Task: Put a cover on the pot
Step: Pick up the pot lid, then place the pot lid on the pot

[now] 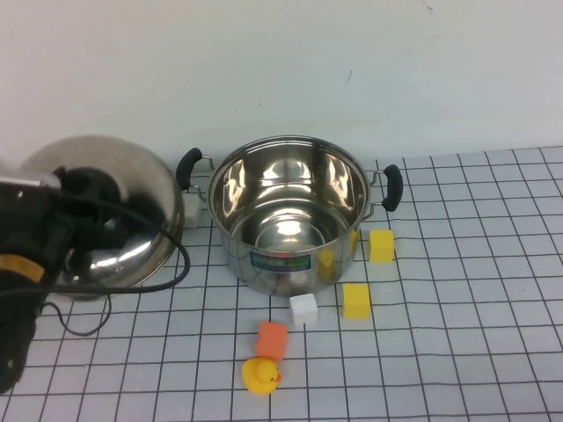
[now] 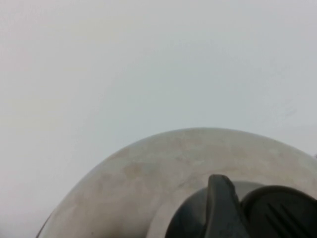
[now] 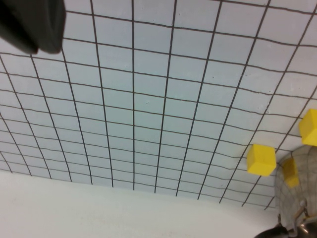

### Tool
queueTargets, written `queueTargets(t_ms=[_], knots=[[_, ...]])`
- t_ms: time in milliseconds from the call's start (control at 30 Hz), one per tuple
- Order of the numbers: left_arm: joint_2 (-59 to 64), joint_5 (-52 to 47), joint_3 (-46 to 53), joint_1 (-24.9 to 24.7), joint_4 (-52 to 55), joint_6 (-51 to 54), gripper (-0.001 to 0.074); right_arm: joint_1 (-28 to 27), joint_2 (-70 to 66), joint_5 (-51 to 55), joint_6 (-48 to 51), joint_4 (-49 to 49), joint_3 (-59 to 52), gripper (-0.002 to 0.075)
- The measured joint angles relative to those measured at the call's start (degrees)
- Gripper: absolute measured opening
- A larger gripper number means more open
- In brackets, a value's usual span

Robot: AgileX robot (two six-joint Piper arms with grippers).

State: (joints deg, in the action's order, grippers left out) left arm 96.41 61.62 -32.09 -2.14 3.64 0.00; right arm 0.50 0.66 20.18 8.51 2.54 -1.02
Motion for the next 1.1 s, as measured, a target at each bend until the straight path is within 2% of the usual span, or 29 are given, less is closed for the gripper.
queueTargets(t_ms=[100, 267, 433, 533, 867, 1100], knots=[[-3.21, -4.80, -2.81, -0.93, 4.76, -1.74, 0.0325, 0.00, 0.00, 0.00, 0.00, 0.00, 0.00, 0.0009], [-4.04, -17.21, -12.65, -6.23, 10.17, -8.40, 0.0325, 0.00, 0.00, 0.00, 0.00, 0.00, 0.00, 0.0009], [0.82, -24.86, -23.55, -12.80, 12.63, -13.75, 0.0325, 0.00, 0.00, 0.00, 0.00, 0.00, 0.00, 0.0009], [5.77, -27.79, -30.19, -15.05, 12.85, -15.72, 0.0325, 0.00, 0.00, 0.00, 0.00, 0.00, 0.00, 0.0009], [19.25, -32.12, -45.80, -18.61, 15.30, -21.32, 0.0325, 0.00, 0.00, 0.00, 0.00, 0.00, 0.00, 0.0009], [25.48, -35.34, -52.16, -19.36, 16.16, -24.74, 0.0325, 0.00, 0.00, 0.00, 0.00, 0.00, 0.00, 0.0009]])
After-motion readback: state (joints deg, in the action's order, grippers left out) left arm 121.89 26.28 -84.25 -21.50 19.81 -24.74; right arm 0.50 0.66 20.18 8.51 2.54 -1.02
